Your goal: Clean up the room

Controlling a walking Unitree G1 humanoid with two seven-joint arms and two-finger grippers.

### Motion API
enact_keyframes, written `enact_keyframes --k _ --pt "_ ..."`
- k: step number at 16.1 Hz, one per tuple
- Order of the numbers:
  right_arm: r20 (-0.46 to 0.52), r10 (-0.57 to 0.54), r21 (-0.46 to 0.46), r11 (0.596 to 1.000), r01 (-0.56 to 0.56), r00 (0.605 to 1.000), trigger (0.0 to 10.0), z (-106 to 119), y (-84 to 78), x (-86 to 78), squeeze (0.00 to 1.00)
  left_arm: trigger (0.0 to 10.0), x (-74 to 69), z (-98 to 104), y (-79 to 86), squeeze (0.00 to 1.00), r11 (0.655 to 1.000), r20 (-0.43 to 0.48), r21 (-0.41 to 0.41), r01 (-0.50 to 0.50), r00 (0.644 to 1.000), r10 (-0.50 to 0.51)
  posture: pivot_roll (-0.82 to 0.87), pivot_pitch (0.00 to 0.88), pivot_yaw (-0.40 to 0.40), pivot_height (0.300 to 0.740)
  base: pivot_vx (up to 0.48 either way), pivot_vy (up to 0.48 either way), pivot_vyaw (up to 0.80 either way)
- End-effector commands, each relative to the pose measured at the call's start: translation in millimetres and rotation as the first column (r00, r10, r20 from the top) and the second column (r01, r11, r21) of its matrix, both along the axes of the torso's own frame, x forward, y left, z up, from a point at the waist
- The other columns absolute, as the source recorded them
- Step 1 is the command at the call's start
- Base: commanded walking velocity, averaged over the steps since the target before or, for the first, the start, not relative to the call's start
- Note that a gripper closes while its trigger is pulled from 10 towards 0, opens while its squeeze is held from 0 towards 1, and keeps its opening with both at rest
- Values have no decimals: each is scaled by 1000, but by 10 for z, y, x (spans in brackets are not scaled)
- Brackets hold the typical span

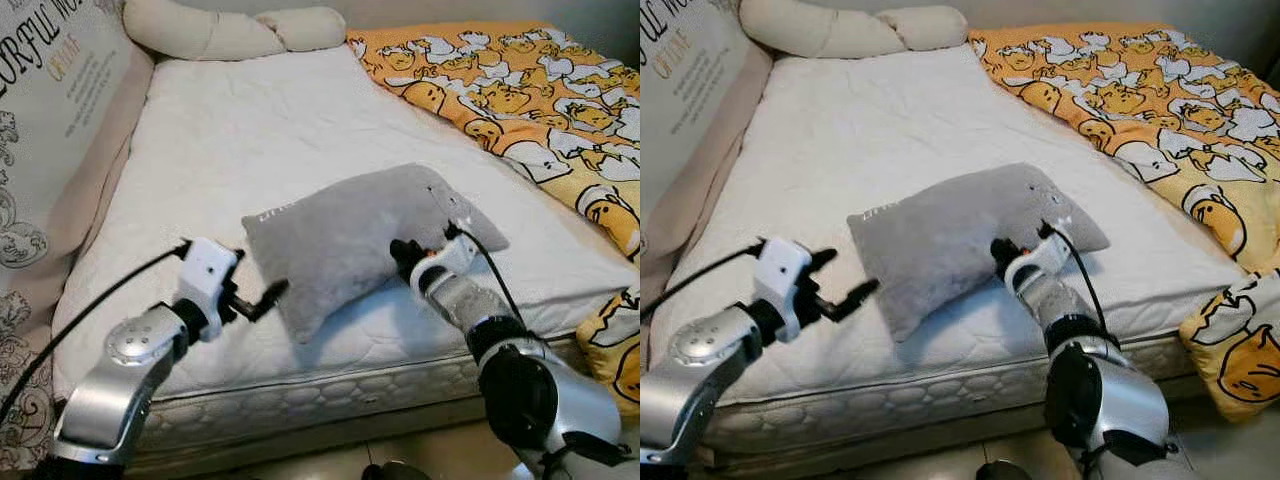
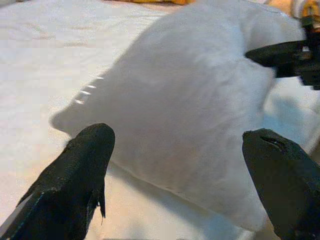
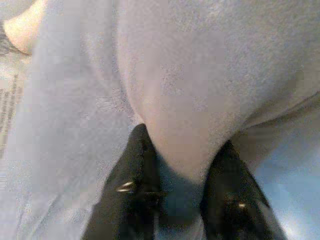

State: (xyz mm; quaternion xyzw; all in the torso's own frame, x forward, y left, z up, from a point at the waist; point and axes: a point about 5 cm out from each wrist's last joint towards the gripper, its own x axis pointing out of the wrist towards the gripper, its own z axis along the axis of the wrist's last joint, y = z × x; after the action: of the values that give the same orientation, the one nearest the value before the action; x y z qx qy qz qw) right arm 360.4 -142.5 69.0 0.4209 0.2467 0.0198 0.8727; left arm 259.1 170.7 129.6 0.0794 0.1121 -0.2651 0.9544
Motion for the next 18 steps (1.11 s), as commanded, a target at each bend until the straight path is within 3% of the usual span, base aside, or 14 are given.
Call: enact_keyframes --k 1,4,6,8,9,12,14,15,18 --pt "45 -2 -13 1000 2 999 0 124 -13 78 0 10000 35 31 77 0 999 28 13 -51 998 50 -35 0 -14 740 0 0 0" --pt "92 39 -22 999 -37 995 0 244 49 143 0 10000 65 62 164 0 993 62 15 -120 991 119 -31 0 -19 740 0 0 0" --pt "169 139 -47 990 -133 976 0 473 245 247 0 10000 107 108 296 0 978 101 9 -209 973 207 -29 0 -25 740 0 0 0" --pt "285 253 -46 967 -250 925 0 835 535 360 0 10000 148 199 505 0 951 155 11 -309 940 304 -21 0 -31 740 0 0 0" --pt "312 271 -44 961 -272 910 0 916 580 379 0 10000 152 216 535 0 946 163 9 -324 934 318 -21 0 -31 740 0 0 0" --pt "480 343 6 919 -394 808 0 1382 715 449 0 10000 130 244 669 0 922 189 12 -387 906 378 -7 0 -46 740 0 0 0" --pt "567 407 1 869 -495 716 0 1552 692 433 0 10000 104 226 717 0 911 189 10 -412 896 403 -6 0 -45 740 0 0 0" --pt "584 429 -12 854 -521 690 0 1562 641 421 0 10000 93 221 722 0 910 189 11 -415 894 406 -6 0 -44 740 0 0 0" --pt "579 401 56 849 -525 710 0 1401 232 367 0 10000 81 219 759 0 904 190 9 -428 888 419 -15 0 -33 740 0 0 0"
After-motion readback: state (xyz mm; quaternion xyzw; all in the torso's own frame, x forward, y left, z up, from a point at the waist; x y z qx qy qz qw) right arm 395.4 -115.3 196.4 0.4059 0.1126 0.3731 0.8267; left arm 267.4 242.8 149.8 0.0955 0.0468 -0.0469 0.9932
